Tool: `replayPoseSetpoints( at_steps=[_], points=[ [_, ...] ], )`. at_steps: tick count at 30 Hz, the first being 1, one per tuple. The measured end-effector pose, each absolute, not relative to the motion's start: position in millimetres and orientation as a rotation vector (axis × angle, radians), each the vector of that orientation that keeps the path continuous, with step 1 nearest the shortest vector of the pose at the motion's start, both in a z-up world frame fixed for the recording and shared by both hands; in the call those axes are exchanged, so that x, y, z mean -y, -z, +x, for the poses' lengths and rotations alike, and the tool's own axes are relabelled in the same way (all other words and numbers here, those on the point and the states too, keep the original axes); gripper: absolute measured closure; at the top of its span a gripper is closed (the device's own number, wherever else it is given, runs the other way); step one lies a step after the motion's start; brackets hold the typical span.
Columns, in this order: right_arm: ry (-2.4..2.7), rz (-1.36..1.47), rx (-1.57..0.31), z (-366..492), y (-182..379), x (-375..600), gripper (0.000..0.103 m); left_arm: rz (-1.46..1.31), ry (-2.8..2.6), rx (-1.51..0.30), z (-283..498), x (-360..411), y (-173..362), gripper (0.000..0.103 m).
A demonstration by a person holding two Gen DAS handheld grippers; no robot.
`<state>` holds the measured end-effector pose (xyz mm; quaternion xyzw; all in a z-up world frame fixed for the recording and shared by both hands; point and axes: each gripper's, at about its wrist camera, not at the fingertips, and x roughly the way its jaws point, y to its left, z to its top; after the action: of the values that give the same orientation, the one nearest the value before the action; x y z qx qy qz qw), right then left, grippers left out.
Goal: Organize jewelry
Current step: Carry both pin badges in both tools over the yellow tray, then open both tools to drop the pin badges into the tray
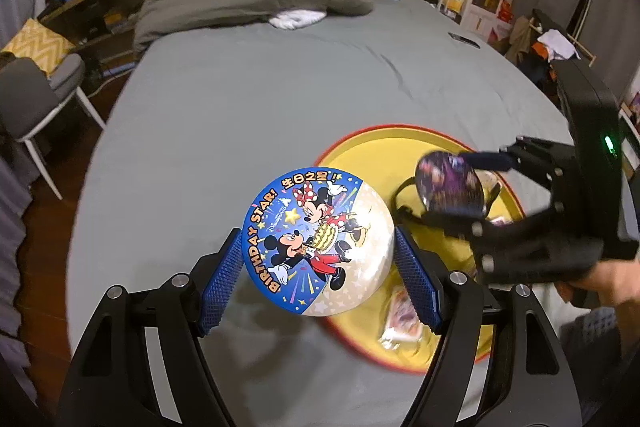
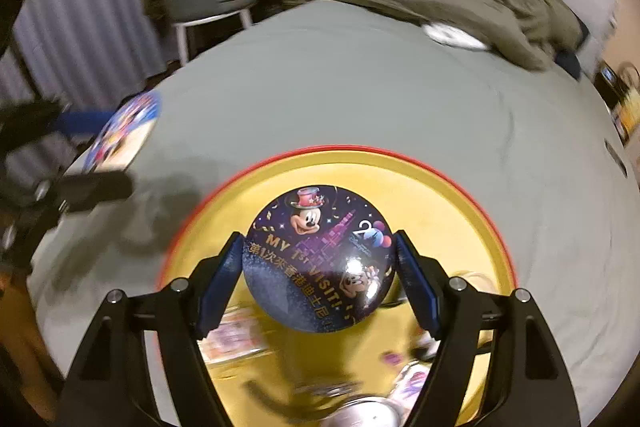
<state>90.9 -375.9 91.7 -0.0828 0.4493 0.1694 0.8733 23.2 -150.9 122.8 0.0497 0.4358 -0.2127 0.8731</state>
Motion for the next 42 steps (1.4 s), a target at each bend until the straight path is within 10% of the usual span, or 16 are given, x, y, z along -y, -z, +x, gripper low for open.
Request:
replayPoseSetpoints(
  at_steps=[42],
  points=[
    [-0.141,0.023,-1.081,185.9,-4.9,454.1,0.033,0.255,0.366,-1.05,56.5,240.9,-2.5,0.031]
  ],
)
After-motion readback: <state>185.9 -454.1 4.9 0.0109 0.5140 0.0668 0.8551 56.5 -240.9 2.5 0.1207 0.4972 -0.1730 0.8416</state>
